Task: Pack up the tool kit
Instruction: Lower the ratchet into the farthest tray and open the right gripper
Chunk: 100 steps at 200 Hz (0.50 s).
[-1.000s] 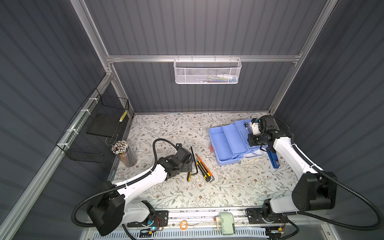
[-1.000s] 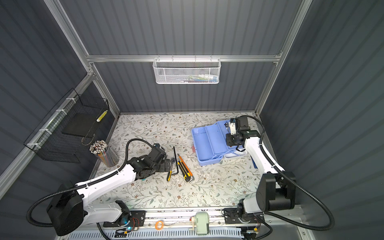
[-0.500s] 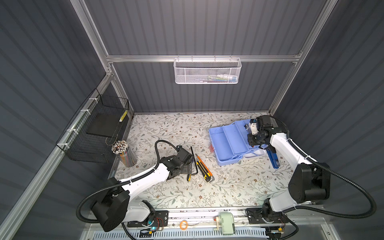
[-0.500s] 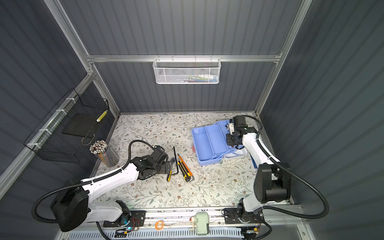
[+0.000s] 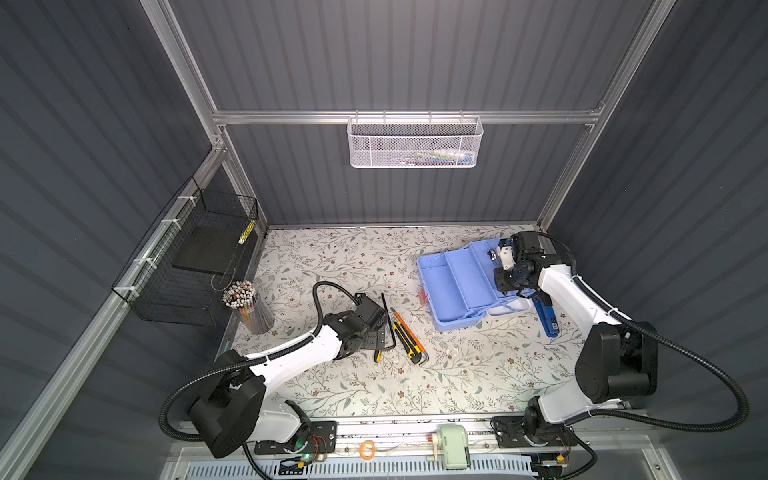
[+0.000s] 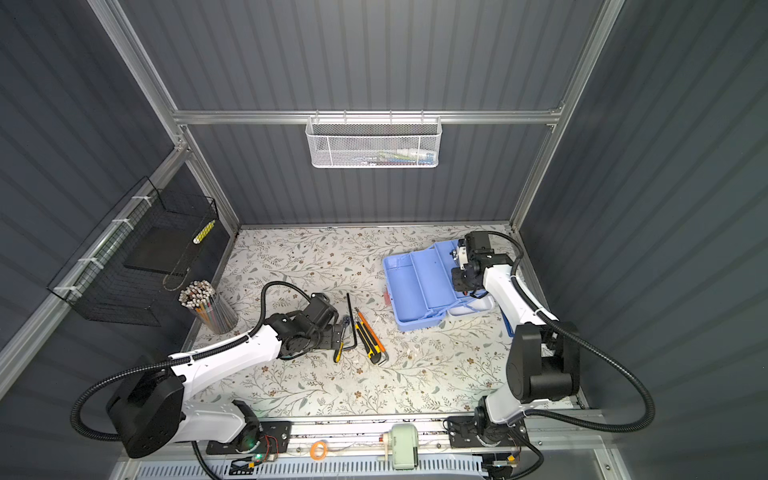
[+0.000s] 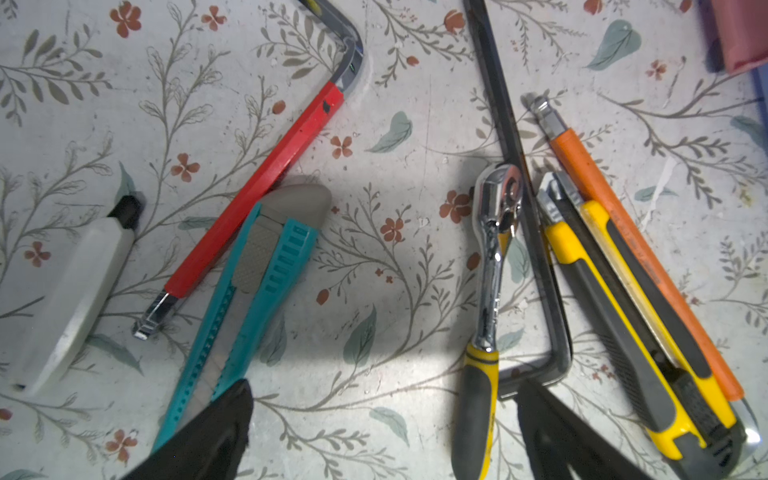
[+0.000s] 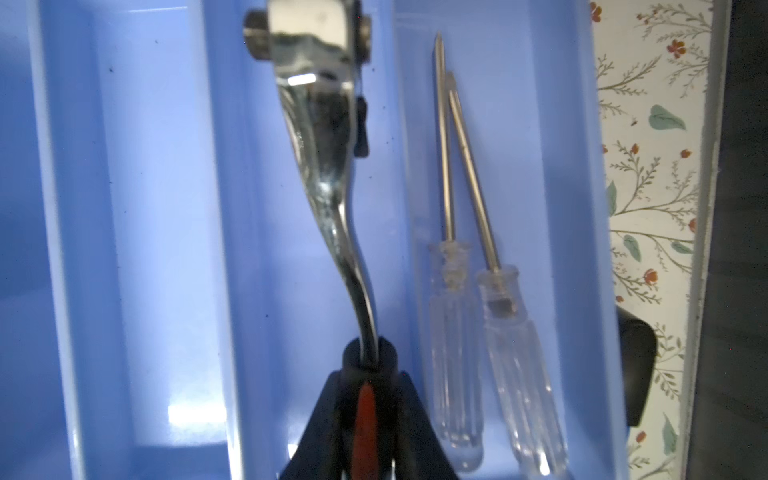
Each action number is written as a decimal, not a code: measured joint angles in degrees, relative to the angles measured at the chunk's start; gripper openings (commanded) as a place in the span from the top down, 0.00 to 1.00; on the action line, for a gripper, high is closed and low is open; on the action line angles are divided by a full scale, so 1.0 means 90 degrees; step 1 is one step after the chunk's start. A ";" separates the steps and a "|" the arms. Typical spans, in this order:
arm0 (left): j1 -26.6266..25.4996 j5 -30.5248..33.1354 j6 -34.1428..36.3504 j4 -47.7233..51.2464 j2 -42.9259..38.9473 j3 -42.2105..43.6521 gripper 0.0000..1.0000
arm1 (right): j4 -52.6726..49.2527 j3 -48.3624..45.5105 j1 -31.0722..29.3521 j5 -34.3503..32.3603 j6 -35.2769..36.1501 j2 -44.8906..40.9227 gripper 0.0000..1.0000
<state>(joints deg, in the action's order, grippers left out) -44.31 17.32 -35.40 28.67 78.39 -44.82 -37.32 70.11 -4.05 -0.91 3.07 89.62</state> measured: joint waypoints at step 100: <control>0.0000 -0.0527 -0.0046 -0.0129 0.0488 0.0000 0.18 | 0.0097 0.0012 0.0000 0.0012 -0.0010 -0.0012 0.64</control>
<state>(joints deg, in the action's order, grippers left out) -44.31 12.58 -35.81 27.51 82.78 -44.82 -36.45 70.22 -4.05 -0.80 2.98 89.52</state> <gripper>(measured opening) 0.828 0.333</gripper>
